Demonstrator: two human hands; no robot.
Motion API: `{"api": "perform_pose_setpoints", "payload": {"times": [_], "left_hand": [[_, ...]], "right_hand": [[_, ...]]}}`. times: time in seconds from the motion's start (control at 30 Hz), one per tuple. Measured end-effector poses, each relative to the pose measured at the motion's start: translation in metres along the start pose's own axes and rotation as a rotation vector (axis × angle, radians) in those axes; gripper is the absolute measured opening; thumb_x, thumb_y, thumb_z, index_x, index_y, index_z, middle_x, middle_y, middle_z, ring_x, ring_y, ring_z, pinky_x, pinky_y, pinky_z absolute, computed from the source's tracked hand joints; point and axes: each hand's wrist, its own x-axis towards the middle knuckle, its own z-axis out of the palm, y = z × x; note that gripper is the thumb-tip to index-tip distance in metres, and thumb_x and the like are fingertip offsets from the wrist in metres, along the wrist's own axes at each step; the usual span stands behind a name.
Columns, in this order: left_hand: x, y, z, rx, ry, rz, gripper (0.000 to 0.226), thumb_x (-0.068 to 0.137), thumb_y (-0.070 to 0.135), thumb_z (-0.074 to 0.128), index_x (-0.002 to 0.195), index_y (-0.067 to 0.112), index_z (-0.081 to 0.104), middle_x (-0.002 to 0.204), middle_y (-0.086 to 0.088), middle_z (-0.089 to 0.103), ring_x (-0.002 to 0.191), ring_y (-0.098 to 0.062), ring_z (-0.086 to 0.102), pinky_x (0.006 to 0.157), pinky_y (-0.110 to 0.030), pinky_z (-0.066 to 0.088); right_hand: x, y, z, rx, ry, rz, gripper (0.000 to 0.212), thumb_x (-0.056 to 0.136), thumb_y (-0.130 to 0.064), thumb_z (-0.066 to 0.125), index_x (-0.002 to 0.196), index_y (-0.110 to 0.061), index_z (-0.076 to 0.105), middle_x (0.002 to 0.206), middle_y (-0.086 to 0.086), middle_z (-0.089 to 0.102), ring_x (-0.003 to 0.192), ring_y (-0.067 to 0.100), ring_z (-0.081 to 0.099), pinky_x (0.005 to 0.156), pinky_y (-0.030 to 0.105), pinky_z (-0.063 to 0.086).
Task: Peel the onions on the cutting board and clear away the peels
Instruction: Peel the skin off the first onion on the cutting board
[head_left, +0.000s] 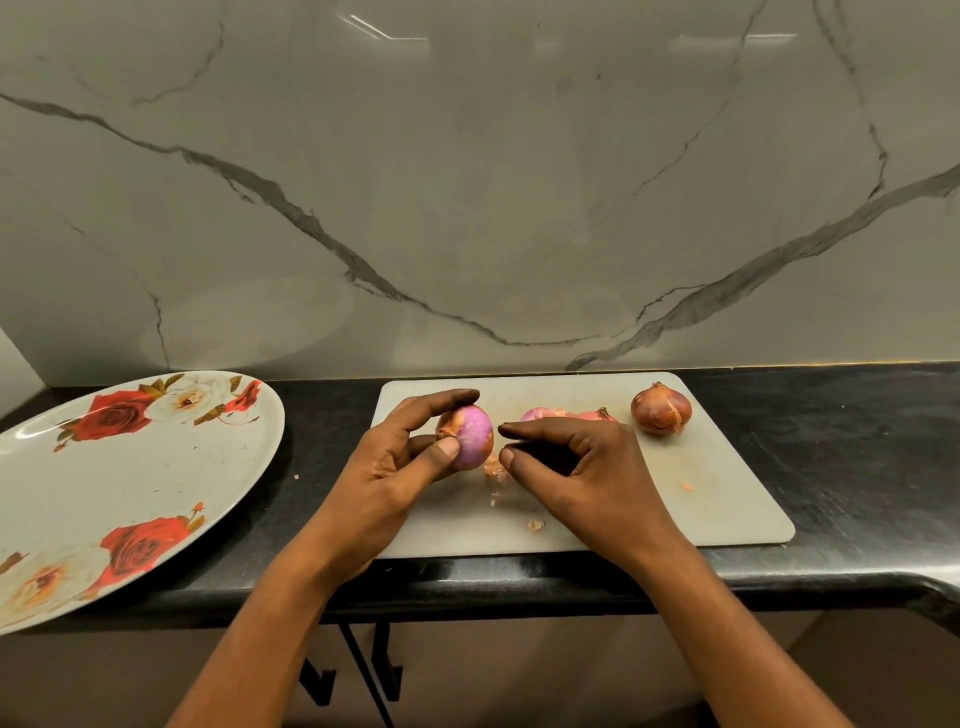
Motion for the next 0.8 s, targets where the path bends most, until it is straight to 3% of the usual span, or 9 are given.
{"api": "perform_pose_setpoints", "payload": {"times": [0.1,0.3,0.47,0.8], "left_hand": [[0.0002,0.0000,0.0013,0.064,-0.017,0.001,0.044,0.106,0.002,0.054,0.145,0.021,0.059,0.143,-0.006,0.059,0.121,-0.025,0.070,0.109,-0.039,0.055],[0.0009,0.0007,0.0011,0.141,-0.045,0.008,0.044,0.106,0.008,0.057,0.145,0.028,0.060,0.142,0.007,0.059,0.125,-0.024,0.067,0.110,-0.046,0.053],[0.0001,0.0024,0.0009,0.124,-0.053,0.001,0.044,0.106,0.005,0.056,0.145,0.025,0.060,0.143,0.003,0.060,0.124,-0.024,0.069,0.111,-0.043,0.053],[0.0006,0.0005,-0.0012,0.150,-0.054,0.019,0.045,0.105,0.009,0.058,0.146,0.028,0.059,0.145,0.005,0.058,0.128,-0.025,0.066,0.111,-0.043,0.052]], "right_hand": [[0.0000,-0.0019,0.0005,0.080,-0.053,-0.007,0.033,0.091,-0.019,0.084,0.123,-0.017,0.079,0.107,-0.011,0.080,0.098,0.001,0.077,0.089,0.025,0.062],[0.0008,0.0000,-0.0014,0.094,-0.109,-0.007,0.024,0.093,-0.015,0.082,0.116,-0.021,0.083,0.093,-0.012,0.081,0.090,0.008,0.077,0.080,0.020,0.058],[0.0018,0.0027,-0.0025,0.154,-0.063,0.043,0.018,0.095,-0.007,0.076,0.106,-0.019,0.085,0.089,-0.007,0.082,0.085,0.016,0.080,0.080,0.046,0.066],[-0.0005,-0.0009,-0.0007,0.063,-0.084,-0.009,0.010,0.092,-0.024,0.083,0.102,-0.024,0.086,0.085,-0.012,0.081,0.080,0.015,0.077,0.072,0.043,0.063]]}}
